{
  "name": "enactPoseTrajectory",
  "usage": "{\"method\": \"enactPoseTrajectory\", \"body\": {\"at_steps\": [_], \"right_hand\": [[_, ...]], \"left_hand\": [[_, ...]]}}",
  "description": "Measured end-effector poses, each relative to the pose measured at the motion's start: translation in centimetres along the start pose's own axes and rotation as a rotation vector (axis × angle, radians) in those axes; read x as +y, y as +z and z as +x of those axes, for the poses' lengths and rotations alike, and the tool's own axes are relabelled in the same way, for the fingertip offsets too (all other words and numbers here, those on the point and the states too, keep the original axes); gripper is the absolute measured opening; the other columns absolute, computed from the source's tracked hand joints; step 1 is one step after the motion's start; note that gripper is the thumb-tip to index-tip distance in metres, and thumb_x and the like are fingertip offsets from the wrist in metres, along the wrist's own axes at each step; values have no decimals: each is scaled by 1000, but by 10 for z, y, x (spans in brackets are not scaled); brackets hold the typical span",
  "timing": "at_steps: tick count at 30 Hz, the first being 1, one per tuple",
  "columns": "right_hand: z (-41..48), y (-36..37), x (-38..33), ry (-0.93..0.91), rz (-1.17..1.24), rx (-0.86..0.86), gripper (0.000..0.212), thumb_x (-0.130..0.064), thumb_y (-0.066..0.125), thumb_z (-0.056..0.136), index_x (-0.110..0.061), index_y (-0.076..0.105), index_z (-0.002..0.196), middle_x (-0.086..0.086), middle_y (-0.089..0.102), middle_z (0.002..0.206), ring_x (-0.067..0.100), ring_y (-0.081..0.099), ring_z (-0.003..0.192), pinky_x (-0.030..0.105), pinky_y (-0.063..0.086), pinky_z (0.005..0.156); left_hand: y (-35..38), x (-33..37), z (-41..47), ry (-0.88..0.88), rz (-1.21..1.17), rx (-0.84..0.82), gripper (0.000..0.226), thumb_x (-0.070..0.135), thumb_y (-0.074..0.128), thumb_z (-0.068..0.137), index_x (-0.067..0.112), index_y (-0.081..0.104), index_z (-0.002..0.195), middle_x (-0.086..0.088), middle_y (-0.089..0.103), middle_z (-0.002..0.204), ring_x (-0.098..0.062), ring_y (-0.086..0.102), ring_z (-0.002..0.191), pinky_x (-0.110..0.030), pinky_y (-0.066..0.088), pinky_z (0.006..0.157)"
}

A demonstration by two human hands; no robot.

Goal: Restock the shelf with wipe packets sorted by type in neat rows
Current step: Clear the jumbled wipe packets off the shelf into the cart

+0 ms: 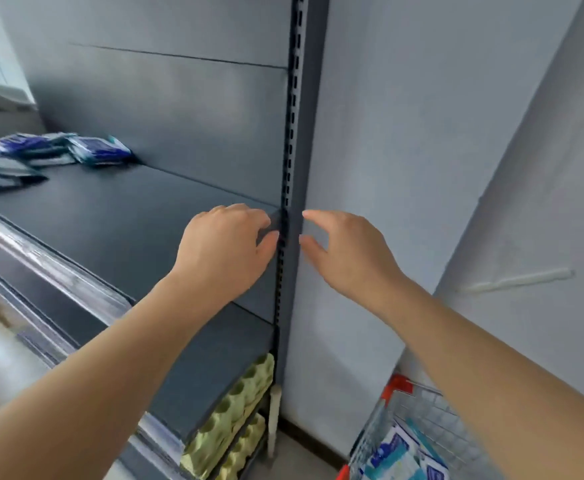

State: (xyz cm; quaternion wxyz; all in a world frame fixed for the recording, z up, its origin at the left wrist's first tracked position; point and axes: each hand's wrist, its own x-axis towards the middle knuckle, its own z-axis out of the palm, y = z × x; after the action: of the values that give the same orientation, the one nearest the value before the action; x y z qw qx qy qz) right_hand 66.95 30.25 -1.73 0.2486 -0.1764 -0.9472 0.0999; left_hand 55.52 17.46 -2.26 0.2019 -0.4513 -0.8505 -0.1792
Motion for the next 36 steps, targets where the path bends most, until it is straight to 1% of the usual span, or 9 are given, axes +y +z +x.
{"method": "enactPoseTrajectory", "body": {"at_steps": [6,12,17,21,24,25,28,32,36], "right_hand": [[79,25,-127,-50,60,27,45,-34,46,97,-21,45,141,-3,53,139,17,46,129,29,39,98],[150,72,-230,11,105,-14,40,-31,48,95,-17,54,132,2,61,130,24,52,122,36,45,97],[210,116,-269,47,119,-55,37,-29,50,94,-16,58,127,4,63,126,27,55,117,40,47,95],[262,158,-280,73,125,-71,29,-26,51,92,-12,66,112,7,69,106,30,61,100,40,51,85],[303,191,-282,60,89,-91,22,-26,48,90,-15,67,94,1,60,71,27,55,75,30,43,58],[317,202,-283,64,82,-103,22,-26,47,89,-15,66,92,0,57,67,27,53,71,29,40,55],[355,235,-285,87,97,-144,27,-27,47,90,-13,66,104,4,68,86,28,60,82,33,52,68],[402,276,-287,114,68,-208,32,-30,46,93,-12,62,114,8,66,104,28,57,91,33,48,72],[442,308,-283,154,46,-299,40,-28,42,97,-13,51,134,11,54,133,29,51,116,34,44,91]], "left_hand": [[-67,-130,12,-73,50,42,34,43,47,95,26,62,119,4,64,116,-21,57,109,-30,39,83],[-98,-258,21,-135,161,-23,32,43,47,93,23,65,112,2,66,114,-24,59,107,-32,44,83],[-95,-349,38,-230,171,-91,31,42,50,92,21,65,109,-3,68,107,-29,61,99,-33,46,75],[-78,-419,60,-316,178,-140,35,44,54,90,21,64,114,-7,66,114,-31,61,104,-34,48,78],[-60,-471,81,-368,208,-197,41,49,54,90,20,60,119,-7,63,119,-31,61,103,-33,48,76],[-54,-486,87,-380,207,-217,44,51,53,90,20,57,122,-7,62,121,-30,61,103,-33,49,75],[-36,-525,104,-409,217,-270,55,58,49,90,22,48,132,-7,58,126,-29,61,106,-34,51,75],[-15,-555,124,-424,171,-323,61,60,50,88,22,44,136,-9,57,126,-29,60,106,-32,47,72],[0,-574,144,-436,-27,-283,66,54,66,80,19,49,134,-10,53,130,-28,57,109,-35,48,86]]}}
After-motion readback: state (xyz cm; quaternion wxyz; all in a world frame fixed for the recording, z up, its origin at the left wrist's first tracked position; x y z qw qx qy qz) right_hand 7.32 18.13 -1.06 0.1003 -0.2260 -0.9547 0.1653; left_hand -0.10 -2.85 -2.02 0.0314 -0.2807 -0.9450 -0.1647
